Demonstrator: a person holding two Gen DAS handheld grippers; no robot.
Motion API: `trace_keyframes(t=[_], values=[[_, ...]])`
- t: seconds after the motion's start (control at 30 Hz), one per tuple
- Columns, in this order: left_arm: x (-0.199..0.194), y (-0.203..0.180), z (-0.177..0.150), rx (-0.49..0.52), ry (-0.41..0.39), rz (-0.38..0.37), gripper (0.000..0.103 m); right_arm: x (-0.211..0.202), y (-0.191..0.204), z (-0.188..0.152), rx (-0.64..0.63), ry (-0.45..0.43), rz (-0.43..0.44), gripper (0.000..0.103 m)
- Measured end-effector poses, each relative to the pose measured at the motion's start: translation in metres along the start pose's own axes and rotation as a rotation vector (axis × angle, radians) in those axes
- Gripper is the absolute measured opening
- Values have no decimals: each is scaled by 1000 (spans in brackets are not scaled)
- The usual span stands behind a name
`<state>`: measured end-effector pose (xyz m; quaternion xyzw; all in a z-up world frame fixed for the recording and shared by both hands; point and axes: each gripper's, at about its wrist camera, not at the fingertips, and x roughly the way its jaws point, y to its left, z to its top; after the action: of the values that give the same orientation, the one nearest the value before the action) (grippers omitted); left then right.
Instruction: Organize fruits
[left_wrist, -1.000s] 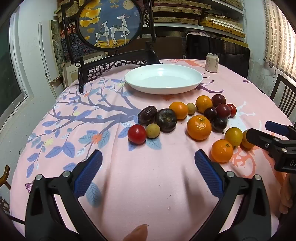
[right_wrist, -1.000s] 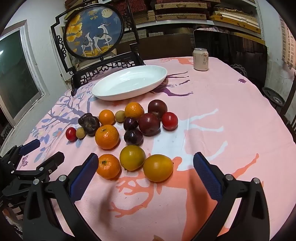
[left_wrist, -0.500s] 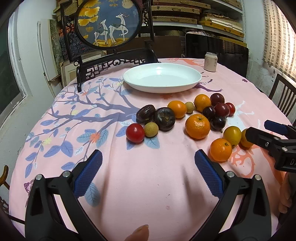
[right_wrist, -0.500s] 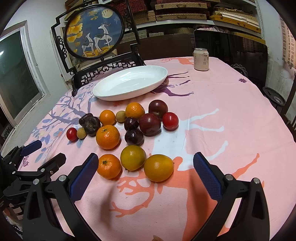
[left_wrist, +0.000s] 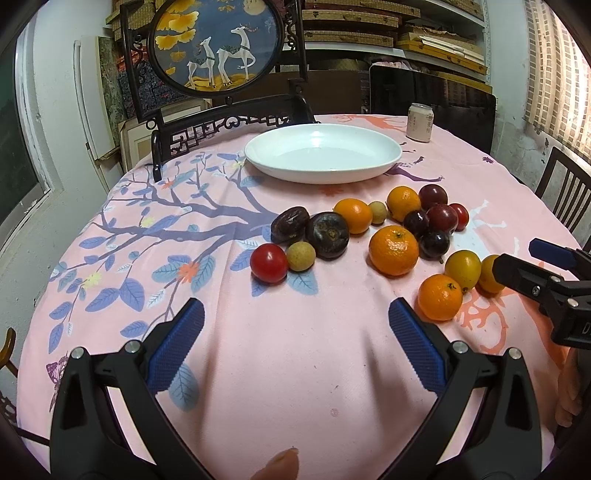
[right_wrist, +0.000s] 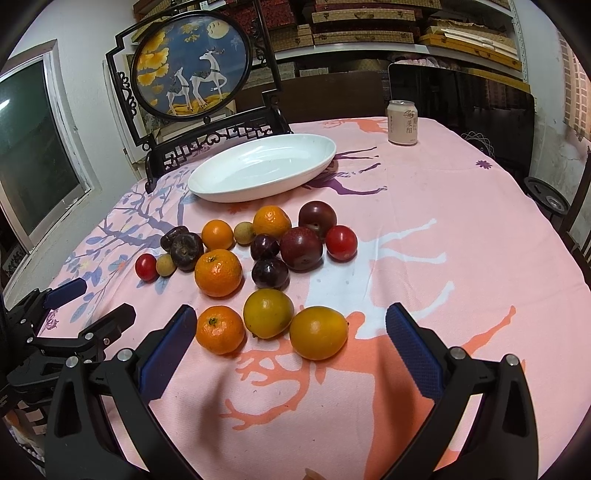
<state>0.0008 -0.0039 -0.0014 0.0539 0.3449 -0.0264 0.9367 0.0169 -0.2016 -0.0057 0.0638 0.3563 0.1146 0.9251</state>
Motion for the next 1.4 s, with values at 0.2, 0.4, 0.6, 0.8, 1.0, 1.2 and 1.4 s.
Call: trace_keyframes(t=[0.2,0.4,0.6,0.8,1.0,1.2,1.4], values=[[0,0,-1,-1,1,-2,101,0,0,-1,0,0,1,102],[0,0,-2,-4,3,-4,101,1,1,-1,0,0,0,102],[1,1,-1,-4,4,-6,101,1,0,-1,0,0,1,102],[1,1,-1,-5,5,-6,101,1,0,-1,1,0,1,102],[1,2,-1,-6,6,-7,101,1,0,-2,1,1,0,102],[1,1,-1,-7,6,-7,101,1,0,-2,2,1,1,102],[1,2,-1,-7,7,-8,101,2,1,-2,2,5,1,102]])
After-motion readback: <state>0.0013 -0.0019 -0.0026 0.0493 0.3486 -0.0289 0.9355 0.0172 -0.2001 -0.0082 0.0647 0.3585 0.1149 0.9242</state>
